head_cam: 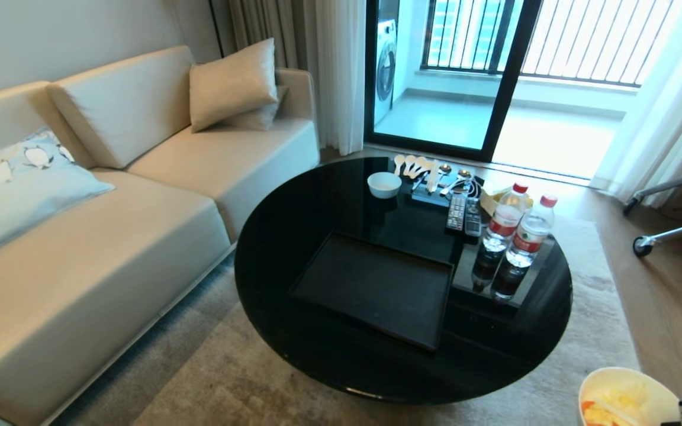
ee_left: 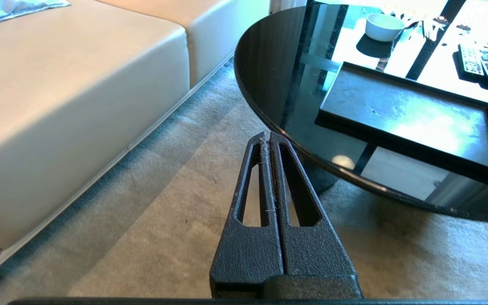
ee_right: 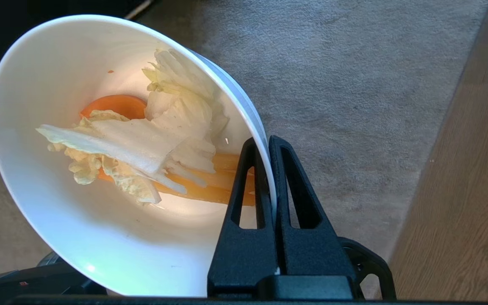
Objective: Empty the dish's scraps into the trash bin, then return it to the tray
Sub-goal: Move the bowl over the trash can
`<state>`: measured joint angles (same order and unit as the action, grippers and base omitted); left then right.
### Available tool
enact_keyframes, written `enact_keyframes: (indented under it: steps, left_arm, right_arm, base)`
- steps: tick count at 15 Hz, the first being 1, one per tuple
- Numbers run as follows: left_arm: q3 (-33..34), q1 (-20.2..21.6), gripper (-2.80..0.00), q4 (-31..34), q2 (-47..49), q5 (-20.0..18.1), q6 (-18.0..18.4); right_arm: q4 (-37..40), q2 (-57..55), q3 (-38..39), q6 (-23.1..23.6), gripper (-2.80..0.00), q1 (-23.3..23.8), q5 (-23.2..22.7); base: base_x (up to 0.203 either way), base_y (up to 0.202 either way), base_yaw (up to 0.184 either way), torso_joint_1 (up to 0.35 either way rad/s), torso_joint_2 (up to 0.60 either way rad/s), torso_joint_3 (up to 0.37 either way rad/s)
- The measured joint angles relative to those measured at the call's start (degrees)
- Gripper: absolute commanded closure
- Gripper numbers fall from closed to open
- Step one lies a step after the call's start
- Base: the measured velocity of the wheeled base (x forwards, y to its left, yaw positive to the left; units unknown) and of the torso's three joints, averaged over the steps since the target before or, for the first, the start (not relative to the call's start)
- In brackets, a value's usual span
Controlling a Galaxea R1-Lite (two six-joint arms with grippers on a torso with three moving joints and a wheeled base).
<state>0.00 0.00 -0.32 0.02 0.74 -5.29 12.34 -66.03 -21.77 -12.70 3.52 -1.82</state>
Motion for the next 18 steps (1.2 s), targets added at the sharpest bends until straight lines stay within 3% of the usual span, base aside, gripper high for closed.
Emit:
enact_keyframes:
  steps: [10,18]
  left_arm:
    - [0.0,0.0,0.00,0.0,0.0,0.0,0.0]
    - [0.0,0.0,0.00,0.0,0.0,0.0,0.0]
  right_arm:
    - [0.3,2.8,2.1,0.1,0.00,0.0,0.0]
    - [0.6,5.2,3.9,0.1,0.00,0.0,0.0]
  base:
    - [-0.177,0.000,-0.001,0.002,0.00,0.003]
    - [0.000,0.000,0.000,0.000,0.00,0.000]
